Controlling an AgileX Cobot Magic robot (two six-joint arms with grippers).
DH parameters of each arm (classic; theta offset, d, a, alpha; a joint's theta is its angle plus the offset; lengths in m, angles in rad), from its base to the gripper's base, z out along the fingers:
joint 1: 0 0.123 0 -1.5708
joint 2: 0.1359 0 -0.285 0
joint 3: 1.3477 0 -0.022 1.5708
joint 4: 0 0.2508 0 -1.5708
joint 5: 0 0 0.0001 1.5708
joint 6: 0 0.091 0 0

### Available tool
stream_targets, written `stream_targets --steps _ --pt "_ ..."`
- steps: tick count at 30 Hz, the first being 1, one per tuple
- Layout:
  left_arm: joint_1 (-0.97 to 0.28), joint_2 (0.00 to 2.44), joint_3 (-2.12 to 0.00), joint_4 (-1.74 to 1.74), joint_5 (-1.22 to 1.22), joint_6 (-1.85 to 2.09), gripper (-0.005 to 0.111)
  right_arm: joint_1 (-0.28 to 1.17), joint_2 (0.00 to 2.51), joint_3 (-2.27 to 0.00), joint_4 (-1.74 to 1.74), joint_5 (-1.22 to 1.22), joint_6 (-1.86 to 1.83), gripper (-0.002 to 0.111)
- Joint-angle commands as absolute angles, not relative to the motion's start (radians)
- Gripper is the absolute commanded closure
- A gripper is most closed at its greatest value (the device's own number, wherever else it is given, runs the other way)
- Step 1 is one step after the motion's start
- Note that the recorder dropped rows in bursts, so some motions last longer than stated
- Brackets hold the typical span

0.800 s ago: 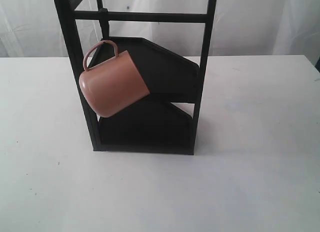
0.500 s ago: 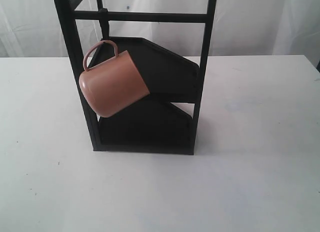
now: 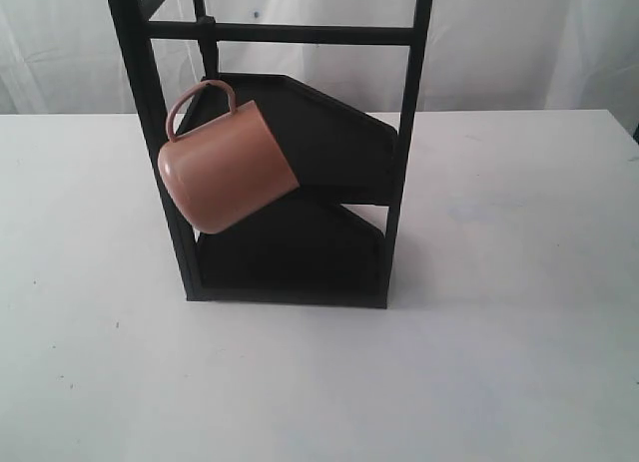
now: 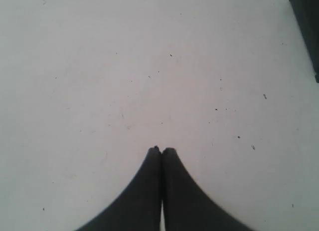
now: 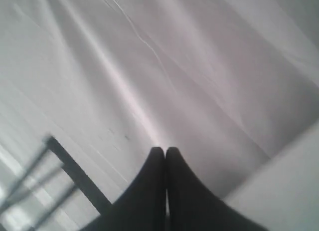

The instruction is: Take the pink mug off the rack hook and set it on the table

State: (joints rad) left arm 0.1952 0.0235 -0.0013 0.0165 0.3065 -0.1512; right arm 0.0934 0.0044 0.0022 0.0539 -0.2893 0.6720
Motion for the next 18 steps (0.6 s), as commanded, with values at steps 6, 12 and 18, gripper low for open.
stream_targets --steps 6,12,18 --pt "0.197 0.024 0.000 0.017 0.333 -0.158 0.107 0.099 0.000 -0.101 0.142 -0.767 0.556 0.108" --pt "0.197 0.024 0.000 0.017 0.333 -0.158 0.107 0.099 0.026 -0.144 0.192 -0.247 -0.403 0.108" --pt "0.197 0.024 0.000 0.017 0.333 -0.158 0.107 0.099 0.134 -0.167 0.377 -0.227 -0.406 0.108"
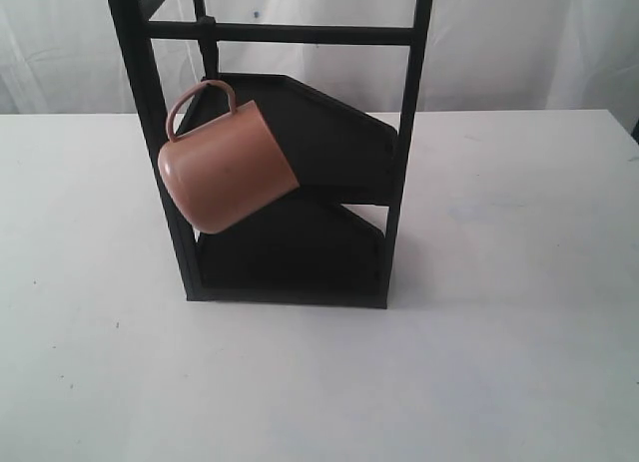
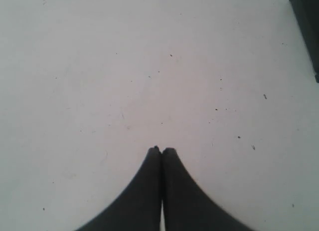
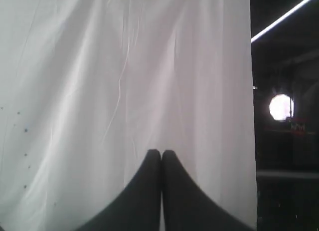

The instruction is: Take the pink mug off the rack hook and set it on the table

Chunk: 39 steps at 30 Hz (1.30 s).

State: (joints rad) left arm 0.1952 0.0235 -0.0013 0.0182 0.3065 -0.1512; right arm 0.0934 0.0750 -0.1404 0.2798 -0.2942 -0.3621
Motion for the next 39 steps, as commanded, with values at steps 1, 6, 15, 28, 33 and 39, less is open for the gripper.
stream_targets --steps 1,6,15,28,33,39 --pt "0.197 0.024 0.000 0.017 0.333 -0.158 0.107 0.099 0.157 -0.187 0.392 -0.173 -0.400 0.108" --pt "0.197 0.024 0.000 0.017 0.333 -0.156 0.107 0.099 0.320 -0.317 0.390 0.126 -0.395 0.108" --pt "0.197 0.024 0.000 0.017 0.333 -0.156 0.107 0.119 0.647 -0.492 0.493 0.379 -0.397 0.108" --pt "0.197 0.024 0.000 0.017 0.333 -0.156 0.107 0.265 0.872 -0.552 1.148 0.972 -1.246 0.108" --pt "0.197 0.024 0.000 0.017 0.333 -0.156 0.107 0.305 0.932 -0.552 1.228 1.088 -1.363 0.108" --pt "0.197 0.024 0.000 0.017 0.333 -0.156 0.107 0.328 0.968 -0.563 1.393 1.021 -1.391 0.108"
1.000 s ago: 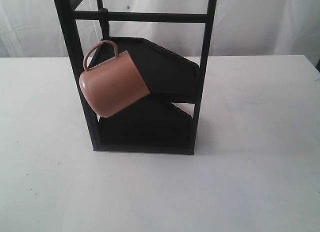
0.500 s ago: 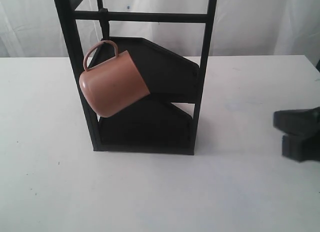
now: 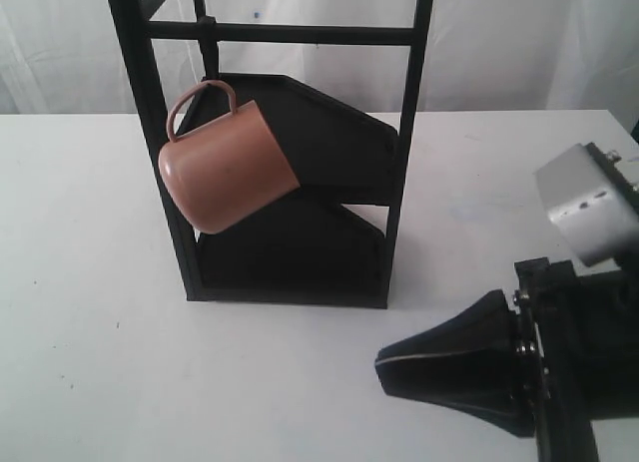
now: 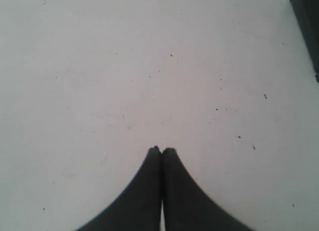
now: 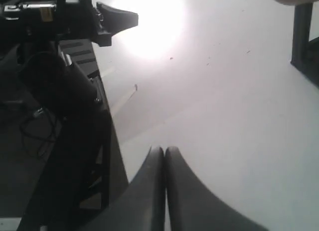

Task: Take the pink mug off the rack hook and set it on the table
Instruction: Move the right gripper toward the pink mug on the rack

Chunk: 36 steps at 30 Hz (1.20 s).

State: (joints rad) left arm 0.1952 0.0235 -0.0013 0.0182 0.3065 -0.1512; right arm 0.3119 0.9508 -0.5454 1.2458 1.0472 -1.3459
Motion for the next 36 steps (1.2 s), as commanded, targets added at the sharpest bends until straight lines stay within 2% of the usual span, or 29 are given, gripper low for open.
stream_targets --steps 1,7,11,14,18,20,22,27,30,36 --pt "0.197 0.024 0.000 0.017 0.333 -0.156 0.107 0.339 0.970 -0.583 1.428 1.026 -1.436 0.108" --pt "0.197 0.024 0.000 0.017 0.333 -0.156 0.107 0.422 1.026 -0.771 1.460 0.890 -1.550 0.108" --pt "0.197 0.024 0.000 0.017 0.333 -0.156 0.107 0.476 1.121 -0.839 1.419 0.895 -1.571 0.106" --pt "0.197 0.024 0.000 0.017 0.333 -0.156 0.107 0.537 1.159 -0.836 1.411 0.906 -1.576 0.095" --pt "0.197 0.024 0.000 0.017 0.333 -0.156 0.107 0.611 1.233 -0.836 1.409 0.746 -1.626 0.058" --pt "0.197 0.024 0.000 0.017 0.333 -0.156 0.107 0.630 1.247 -0.836 1.409 0.744 -1.640 0.046" --pt "0.197 0.024 0.000 0.017 0.333 -0.156 0.107 0.638 1.240 -0.836 1.409 0.746 -1.656 0.041" --pt "0.197 0.024 0.000 0.017 0.333 -0.156 0.107 0.638 1.165 -0.836 1.381 0.625 -1.654 0.041" --pt "0.197 0.024 0.000 0.017 0.333 -0.156 0.107 0.638 1.141 -0.836 1.233 0.464 -1.465 0.041" --pt "0.197 0.024 0.000 0.017 0.333 -0.156 0.107 0.680 1.220 -0.838 1.238 0.489 -1.588 0.041"
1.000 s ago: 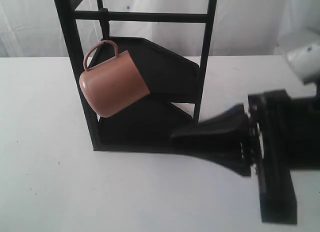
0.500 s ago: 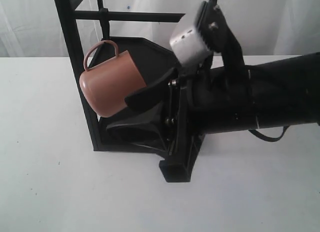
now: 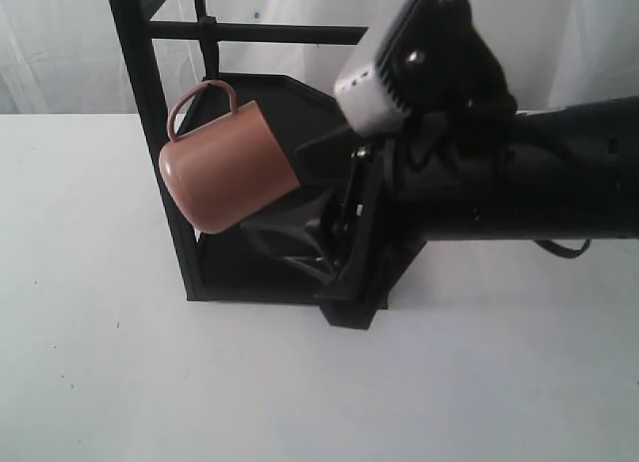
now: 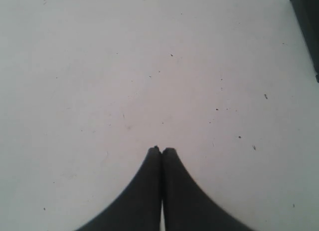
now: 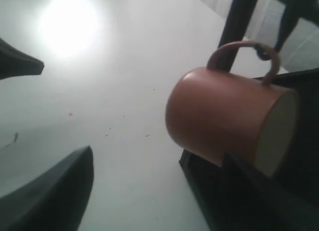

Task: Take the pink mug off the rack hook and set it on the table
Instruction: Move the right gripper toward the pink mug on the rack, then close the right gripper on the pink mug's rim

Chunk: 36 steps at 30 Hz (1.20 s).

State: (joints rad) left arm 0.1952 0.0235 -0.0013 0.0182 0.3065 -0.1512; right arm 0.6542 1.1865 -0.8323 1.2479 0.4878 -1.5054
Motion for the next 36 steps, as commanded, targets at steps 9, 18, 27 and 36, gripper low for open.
stream_targets --steps 9,18,27,36 --pt "0.197 0.024 0.000 0.017 0.333 -0.156 0.107 0.690 1.242 -0.865 1.271 0.298 -1.750 0.040" --pt "0.197 0.024 0.000 0.017 0.333 -0.156 0.107 0.690 1.301 -0.889 1.300 0.258 -1.802 0.040" --pt "0.197 0.024 0.000 0.017 0.333 -0.156 0.107 0.690 1.397 -0.916 1.311 0.206 -1.802 0.040" --pt "0.197 0.024 0.000 0.017 0.333 -0.156 0.107 0.690 1.460 -0.956 1.311 0.164 -1.802 0.040"
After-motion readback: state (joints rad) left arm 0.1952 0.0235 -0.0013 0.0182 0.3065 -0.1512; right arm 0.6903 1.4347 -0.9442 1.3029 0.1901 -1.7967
